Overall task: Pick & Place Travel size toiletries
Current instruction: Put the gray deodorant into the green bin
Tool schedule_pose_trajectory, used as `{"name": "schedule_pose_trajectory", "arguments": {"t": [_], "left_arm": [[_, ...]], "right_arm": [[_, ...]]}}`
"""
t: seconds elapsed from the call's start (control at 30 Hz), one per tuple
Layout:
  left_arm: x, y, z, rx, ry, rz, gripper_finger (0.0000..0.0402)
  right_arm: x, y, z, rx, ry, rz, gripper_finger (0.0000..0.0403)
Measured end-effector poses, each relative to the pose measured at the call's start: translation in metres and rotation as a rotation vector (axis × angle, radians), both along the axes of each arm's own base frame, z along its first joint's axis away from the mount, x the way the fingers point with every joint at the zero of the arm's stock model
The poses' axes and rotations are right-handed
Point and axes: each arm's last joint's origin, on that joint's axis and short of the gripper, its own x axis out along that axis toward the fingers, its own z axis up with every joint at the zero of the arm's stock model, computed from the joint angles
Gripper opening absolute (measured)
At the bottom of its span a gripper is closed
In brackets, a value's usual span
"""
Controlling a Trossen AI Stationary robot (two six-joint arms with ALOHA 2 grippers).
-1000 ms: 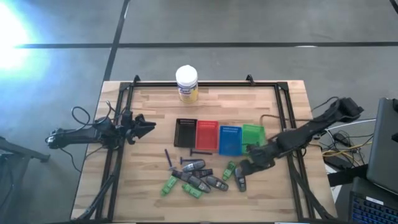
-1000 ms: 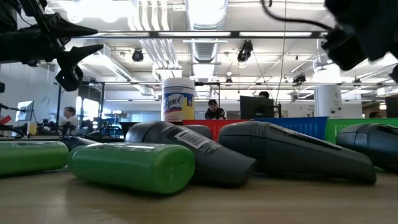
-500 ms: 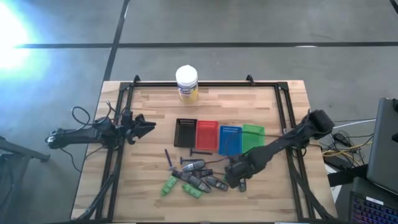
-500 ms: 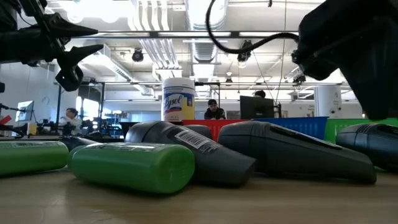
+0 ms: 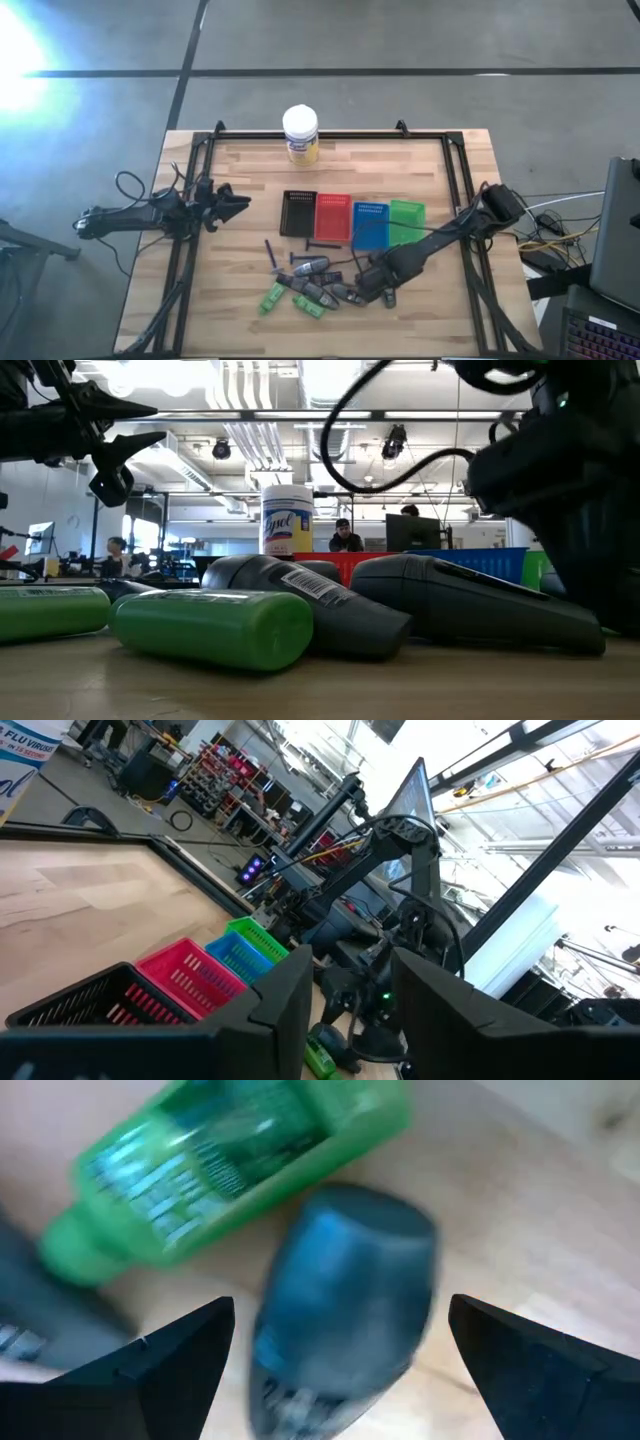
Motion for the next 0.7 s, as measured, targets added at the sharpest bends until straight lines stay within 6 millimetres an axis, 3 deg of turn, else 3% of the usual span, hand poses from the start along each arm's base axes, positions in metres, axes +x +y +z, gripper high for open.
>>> {"name": "schedule_pose_trajectory", "arguments": {"t": [0.33, 0.7], "left_arm": [[0.0, 0.0, 0.0, 0.0, 0.0, 0.0, 0.0142], [0.0, 0.0, 0.0, 0.0, 0.0, 0.0, 0.0142]], "right_arm": [[0.0, -0.001, -0.008, 0.009, -0.031, -0.005, 0.0354], [-0.006, -0.004, -0.011, -0.005, -0.003, -0.007, 0.0223]]}}
